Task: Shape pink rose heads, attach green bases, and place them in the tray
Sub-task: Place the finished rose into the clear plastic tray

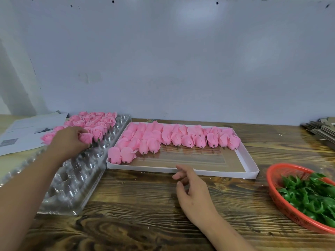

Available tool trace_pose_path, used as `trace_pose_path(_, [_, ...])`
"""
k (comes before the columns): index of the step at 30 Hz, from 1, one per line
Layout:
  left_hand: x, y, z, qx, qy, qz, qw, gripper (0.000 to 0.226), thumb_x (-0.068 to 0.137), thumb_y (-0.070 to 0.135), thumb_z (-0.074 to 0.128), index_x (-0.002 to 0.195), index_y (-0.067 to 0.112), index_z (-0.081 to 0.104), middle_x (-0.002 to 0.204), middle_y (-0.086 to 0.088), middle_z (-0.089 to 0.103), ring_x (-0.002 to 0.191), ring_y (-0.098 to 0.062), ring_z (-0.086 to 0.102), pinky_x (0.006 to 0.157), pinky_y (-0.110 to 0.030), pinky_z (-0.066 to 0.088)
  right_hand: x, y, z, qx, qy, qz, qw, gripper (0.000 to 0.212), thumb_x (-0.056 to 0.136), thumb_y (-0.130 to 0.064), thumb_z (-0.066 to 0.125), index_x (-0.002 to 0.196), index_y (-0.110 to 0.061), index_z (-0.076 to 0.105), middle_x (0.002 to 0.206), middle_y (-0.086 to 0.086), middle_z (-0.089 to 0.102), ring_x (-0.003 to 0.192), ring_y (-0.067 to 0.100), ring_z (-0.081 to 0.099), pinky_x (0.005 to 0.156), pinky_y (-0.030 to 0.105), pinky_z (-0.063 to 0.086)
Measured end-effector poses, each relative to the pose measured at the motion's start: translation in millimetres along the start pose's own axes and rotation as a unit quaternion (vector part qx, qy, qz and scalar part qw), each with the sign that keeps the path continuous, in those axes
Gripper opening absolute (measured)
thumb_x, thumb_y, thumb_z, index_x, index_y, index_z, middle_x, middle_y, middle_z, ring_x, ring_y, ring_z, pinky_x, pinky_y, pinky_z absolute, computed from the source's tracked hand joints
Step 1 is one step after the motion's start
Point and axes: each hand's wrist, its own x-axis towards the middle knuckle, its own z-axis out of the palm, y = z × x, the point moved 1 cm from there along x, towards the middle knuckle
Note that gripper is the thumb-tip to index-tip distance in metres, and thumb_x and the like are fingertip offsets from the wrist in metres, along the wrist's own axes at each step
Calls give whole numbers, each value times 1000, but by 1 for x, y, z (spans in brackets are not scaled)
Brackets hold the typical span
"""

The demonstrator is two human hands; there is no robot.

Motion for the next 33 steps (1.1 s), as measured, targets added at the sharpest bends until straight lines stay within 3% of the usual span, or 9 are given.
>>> trace_pose_path(3, [2, 1, 1, 17, -17, -11, 1000, 39, 76, 1, 77, 114, 6, 72, 97, -13, 70, 79, -27, 62, 75, -35, 50, 0, 1, 0, -2, -2, 4, 1000, 45, 96, -10, 53, 128, -42, 46, 106, -22, 60, 91, 3, 58, 73, 10, 47])
trace_pose_path(10, [10, 1, 1, 32, -28, -6, 999, 45, 74, 5, 82, 117, 7, 71, 103, -11, 67, 71, -17, 58, 66, -31, 43, 0, -1, -1, 3, -2, -2, 1000, 49, 96, -10, 52, 120, -52, 40, 106, -21, 59, 93, 5, 58, 74, 11, 46])
trace_pose_path(15, [11, 2, 6, 36, -48, -10, 998, 44, 76, 5, 78, 119, 4, 69, 95, -10, 68, 72, -22, 61, 70, -32, 50, 0, -1, -1, 6, -3, -5, 1000, 53, 96, -10, 52, 115, -58, 37, 106, -23, 59, 92, 6, 57, 75, 12, 47])
trace_pose_path(19, [13, 5, 10, 46, -53, 3, 998, 39, 80, 2, 70, 119, 3, 70, 80, -3, 67, 65, -19, 62, 58, -26, 44, 1, 0, -1, 7, -3, -7, 1000, 53, 96, -11, 51, 114, -59, 37, 106, -23, 59, 92, 7, 58, 74, 13, 48])
trace_pose_path(22, [16, 6, 10, 43, -67, -1, 997, 36, 81, 0, 67, 117, 4, 71, 89, -7, 67, 70, -22, 65, 58, -25, 45, 1, 1, -1, 10, 1, -8, 1000, 53, 96, -11, 51, 114, -60, 39, 105, -22, 59, 89, 11, 58, 73, 14, 49])
trace_pose_path(27, [21, 2, 7, 17, -88, -28, 996, 52, 82, 6, 72, 131, 8, 59, 123, -19, 65, 77, -21, 63, 55, -24, 43, 1, 1, 0, 13, 2, -10, 1000, 54, 95, -11, 51, 113, -60, 40, 104, -24, 60, 89, 10, 58, 73, 14, 48])
trace_pose_path(33, [21, 3, 7, 3, -70, -22, 997, 53, 80, 4, 77, 130, 5, 60, 125, -21, 67, 89, -27, 62, 66, -28, 48, 2, 0, 0, 12, 1, -9, 1000, 54, 95, -12, 51, 113, -61, 39, 107, -33, 55, 92, 7, 58, 75, 13, 48])
